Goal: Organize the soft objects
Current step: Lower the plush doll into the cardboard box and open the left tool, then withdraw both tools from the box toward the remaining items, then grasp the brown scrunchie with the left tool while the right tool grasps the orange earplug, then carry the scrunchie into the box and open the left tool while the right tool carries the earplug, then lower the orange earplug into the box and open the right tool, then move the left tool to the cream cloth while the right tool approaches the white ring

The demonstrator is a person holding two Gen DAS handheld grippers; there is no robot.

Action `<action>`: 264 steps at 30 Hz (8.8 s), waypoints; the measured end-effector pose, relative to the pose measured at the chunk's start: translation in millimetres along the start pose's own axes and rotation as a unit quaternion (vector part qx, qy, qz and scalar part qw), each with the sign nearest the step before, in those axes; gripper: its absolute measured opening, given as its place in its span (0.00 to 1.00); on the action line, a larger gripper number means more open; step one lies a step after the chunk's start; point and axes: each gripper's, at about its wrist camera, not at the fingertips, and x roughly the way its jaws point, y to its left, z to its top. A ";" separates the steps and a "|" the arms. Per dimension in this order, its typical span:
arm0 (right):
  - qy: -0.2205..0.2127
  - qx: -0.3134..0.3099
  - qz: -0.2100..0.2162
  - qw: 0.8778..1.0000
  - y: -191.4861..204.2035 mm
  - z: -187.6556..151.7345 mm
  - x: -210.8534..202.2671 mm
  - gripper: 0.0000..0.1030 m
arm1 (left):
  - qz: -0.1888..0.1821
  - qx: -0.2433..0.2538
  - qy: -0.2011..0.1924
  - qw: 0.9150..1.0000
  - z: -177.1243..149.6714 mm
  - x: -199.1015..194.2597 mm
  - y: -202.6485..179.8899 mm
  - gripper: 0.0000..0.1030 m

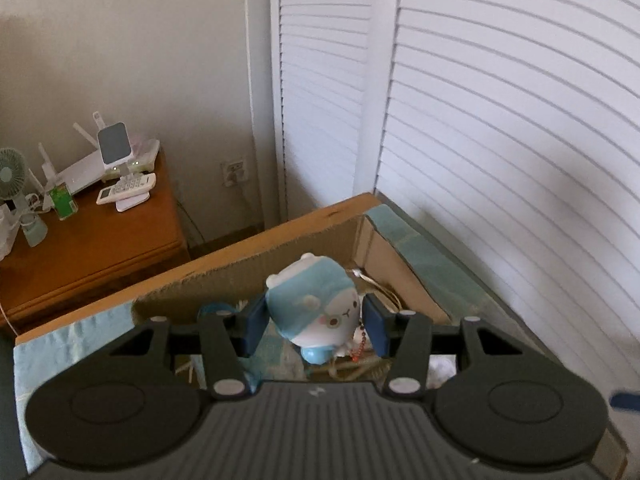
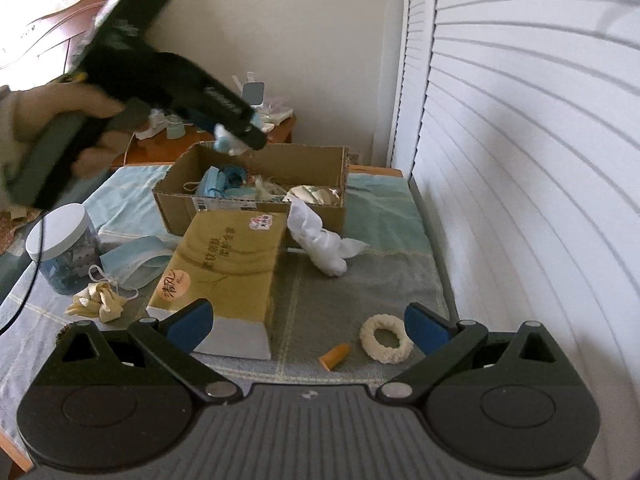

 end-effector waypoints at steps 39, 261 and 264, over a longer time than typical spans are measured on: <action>0.084 -0.004 -0.012 0.996 -6.6 -59.9 32.7 1.00 | 0.064 -0.014 -0.041 0.997 -150.2 -135.8 -16.8 0.93; 0.020 -0.011 -0.063 0.998 3.4 -12.1 21.0 1.00 | 0.073 -0.053 -0.044 0.995 -215.7 -143.4 -0.9 0.97; 0.040 -0.009 -0.070 0.997 0.1 -23.6 33.8 1.00 | 0.076 -0.051 -0.038 0.995 -215.4 -137.3 -2.0 0.97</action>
